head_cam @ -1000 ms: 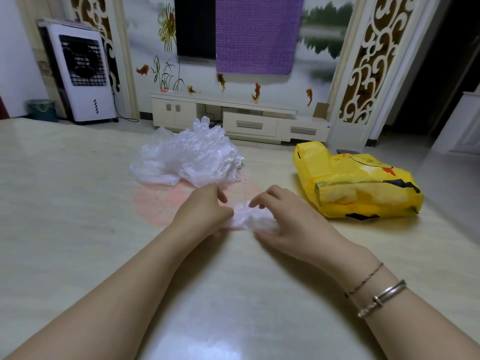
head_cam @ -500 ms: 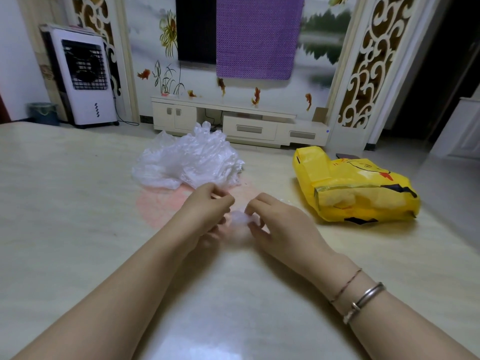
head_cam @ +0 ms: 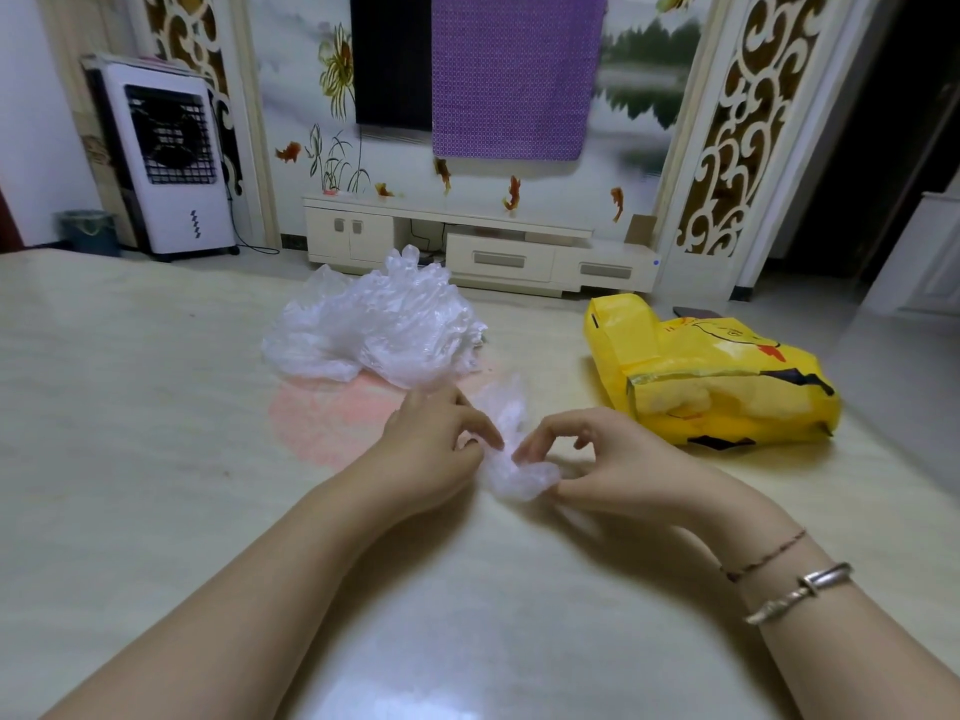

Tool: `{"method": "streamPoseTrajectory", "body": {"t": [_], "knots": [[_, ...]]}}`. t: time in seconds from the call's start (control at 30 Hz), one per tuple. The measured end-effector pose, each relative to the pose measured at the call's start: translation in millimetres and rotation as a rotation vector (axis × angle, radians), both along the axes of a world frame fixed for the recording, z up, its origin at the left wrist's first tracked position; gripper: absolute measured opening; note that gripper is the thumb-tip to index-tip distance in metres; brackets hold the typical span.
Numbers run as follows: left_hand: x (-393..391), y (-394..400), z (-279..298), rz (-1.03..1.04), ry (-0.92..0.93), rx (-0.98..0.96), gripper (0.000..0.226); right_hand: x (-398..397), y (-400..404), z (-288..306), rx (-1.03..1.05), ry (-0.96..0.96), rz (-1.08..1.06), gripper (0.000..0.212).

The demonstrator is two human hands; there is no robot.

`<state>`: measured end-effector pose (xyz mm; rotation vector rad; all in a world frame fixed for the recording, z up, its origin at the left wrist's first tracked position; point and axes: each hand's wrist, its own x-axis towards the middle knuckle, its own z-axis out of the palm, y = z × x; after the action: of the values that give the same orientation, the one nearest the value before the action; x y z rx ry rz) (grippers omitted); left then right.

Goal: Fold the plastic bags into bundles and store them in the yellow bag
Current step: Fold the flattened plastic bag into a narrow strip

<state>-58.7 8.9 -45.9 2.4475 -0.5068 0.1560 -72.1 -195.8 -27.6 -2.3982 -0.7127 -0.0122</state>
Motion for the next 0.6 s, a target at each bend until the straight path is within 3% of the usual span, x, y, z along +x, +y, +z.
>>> {"method": "streamPoseTrajectory", "body": {"t": [0.17, 0.27, 0.33, 0.4, 0.5, 0.6], "knots": [[5, 4, -1, 0.231, -0.040, -0.016, 0.022, -2, -2, 3, 0.011, 0.006, -0.021, 0.014], [3, 4, 4, 0.115, -0.176, -0.231, 0.023, -5, 2, 5, 0.024, 0.017, 0.012, 0.006], [0, -2, 8, -0.016, -0.104, -0.355, 0.024, -4, 5, 4, 0.037, 0.024, -0.002, 0.005], [1, -7, 6, -0.067, 0.046, -0.360, 0.021, -1, 7, 3, 0.037, 0.021, -0.021, 0.010], [5, -8, 2, 0.002, 0.231, -0.382, 0.041, 6, 9, -1, 0.119, 0.048, -0.062, 0.017], [4, -10, 2, 0.090, 0.275, -0.376, 0.043, 16, 13, -10, 0.315, 0.111, -0.218, 0.017]]}}
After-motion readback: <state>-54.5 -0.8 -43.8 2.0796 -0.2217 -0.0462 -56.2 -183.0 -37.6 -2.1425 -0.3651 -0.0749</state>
